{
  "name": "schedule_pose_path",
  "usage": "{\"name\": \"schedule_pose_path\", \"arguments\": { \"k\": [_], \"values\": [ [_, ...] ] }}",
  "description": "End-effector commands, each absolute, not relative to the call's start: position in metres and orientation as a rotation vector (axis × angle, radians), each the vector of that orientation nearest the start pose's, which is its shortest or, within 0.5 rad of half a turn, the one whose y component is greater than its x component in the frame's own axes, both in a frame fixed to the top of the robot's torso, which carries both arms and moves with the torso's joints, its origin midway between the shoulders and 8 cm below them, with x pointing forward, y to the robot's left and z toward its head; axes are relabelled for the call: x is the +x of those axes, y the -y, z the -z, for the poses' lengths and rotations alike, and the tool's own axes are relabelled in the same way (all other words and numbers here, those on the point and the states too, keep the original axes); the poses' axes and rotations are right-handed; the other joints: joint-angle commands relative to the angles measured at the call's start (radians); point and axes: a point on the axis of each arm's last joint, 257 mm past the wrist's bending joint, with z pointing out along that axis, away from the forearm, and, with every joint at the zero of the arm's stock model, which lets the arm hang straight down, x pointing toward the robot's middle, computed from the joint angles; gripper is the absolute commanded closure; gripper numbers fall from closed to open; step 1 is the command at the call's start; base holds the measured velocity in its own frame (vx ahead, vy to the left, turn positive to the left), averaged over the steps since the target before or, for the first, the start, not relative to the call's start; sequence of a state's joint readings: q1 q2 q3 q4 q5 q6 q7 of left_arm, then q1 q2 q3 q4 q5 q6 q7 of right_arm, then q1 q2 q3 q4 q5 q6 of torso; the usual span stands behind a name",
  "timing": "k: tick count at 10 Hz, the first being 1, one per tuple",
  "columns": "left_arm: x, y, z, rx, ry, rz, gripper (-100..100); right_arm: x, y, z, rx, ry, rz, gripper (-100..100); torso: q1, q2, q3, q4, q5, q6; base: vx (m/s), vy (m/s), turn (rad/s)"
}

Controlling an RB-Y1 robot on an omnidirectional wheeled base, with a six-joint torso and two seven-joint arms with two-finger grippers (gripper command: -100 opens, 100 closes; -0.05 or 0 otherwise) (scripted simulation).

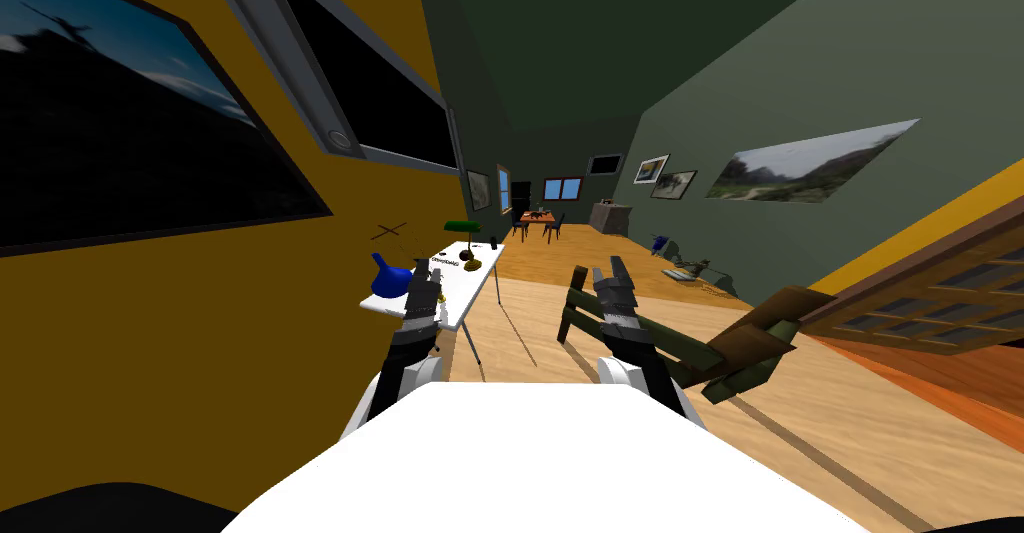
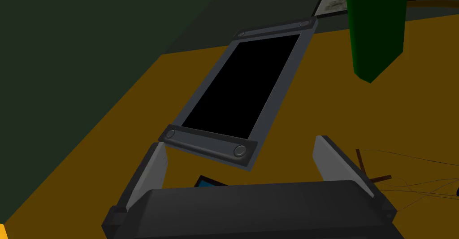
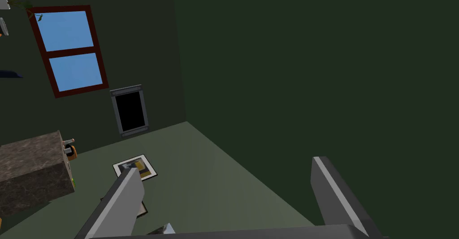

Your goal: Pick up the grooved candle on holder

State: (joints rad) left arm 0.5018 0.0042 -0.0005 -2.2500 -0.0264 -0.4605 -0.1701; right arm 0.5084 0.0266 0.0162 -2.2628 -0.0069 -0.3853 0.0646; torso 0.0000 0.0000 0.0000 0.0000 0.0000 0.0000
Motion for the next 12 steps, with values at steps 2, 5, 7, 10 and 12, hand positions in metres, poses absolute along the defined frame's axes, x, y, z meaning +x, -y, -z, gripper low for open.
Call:
{"name": "schedule_pose_path", "arguments": {
  "k": [2,5,7,10,12],
  "values": [
    [0.361,-0.273,0.005,-0.593,-0.773,1.108,-100,0.365,0.282,0.009,0.769,-0.700,-1.228,0,0.001,0.000,0.000,0.000,0.000,0.000,0.005,0.013,0.031],
    [0.370,-0.264,0.022,-0.561,-0.849,1.093,-100,0.365,0.282,0.009,0.769,-0.700,-1.228,0,0.002,-0.001,0.000,0.000,0.001,0.000,0.011,0.033,0.043],
    [0.378,-0.259,0.038,-0.546,-0.902,1.077,-100,0.365,0.282,0.009,0.769,-0.700,-1.228,0,0.003,-0.001,-0.001,0.000,0.001,0.000,0.021,0.042,0.050],
    [0.389,-0.252,0.067,-0.527,-0.984,1.044,-100,0.365,0.282,0.009,0.769,-0.700,-1.228,0,0.004,-0.001,-0.001,0.000,0.001,0.000,0.018,0.051,0.063],
    [0.396,-0.247,0.087,-0.513,-1.040,1.018,-100,0.365,0.282,0.009,0.769,-0.700,-1.228,0,0.004,-0.002,-0.001,0.000,0.001,0.000,0.026,0.047,0.060]
  ]
}}
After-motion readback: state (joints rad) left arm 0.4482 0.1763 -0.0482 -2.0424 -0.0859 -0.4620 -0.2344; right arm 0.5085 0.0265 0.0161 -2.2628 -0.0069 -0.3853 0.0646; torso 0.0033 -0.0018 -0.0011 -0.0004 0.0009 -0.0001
